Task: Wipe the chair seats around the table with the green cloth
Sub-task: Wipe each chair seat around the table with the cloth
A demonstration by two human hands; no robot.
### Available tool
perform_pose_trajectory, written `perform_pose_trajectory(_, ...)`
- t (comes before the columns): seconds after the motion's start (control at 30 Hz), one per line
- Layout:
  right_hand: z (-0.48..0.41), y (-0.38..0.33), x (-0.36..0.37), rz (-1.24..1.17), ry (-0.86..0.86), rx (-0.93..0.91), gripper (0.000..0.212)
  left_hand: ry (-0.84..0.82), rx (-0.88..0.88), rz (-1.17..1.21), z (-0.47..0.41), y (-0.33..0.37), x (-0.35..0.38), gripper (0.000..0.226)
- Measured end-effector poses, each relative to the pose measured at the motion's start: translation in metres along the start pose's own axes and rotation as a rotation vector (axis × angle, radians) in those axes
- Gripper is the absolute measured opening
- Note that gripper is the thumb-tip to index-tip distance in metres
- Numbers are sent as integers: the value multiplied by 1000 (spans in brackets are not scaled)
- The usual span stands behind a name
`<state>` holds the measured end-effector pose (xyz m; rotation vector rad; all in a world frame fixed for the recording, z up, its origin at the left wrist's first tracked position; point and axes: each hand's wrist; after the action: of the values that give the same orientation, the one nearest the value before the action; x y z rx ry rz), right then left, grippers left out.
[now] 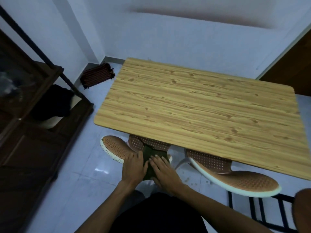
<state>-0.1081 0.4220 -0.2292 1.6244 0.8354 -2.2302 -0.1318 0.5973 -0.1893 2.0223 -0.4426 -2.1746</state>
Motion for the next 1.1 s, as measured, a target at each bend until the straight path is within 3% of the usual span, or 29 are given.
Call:
perform_pose_trajectory(0.27,-42,-46,3,45,-97,-56,65,21,40,31,19,-54,-14,43)
perform_pose_trajectory(0.63,-145,-185,12,-78,-157,286,70,144,-18,136,35,-178,-58,43)
perform_pose_trajectory(0.83,-218,-200,17,-159,-258,331,78,165,-69,249,31,-219,-55,39)
perform_pose_trajectory(0.97,-198,-200,19,-157,-203,327,79,136,-34,284,33,-234,-54,43)
perform_pose_trajectory(1.1,-122,-163,16,10,-143,287,79,89,22,310,32,-231,-55,41)
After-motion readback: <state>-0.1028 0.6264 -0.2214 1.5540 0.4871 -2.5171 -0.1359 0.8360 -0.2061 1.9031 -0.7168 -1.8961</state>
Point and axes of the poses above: each hand's wrist, its own z-axis away from the middle knuckle, its own x-axis out of the palm, y = z × x, and after that the axes turned 15 degrees about x, right-handed
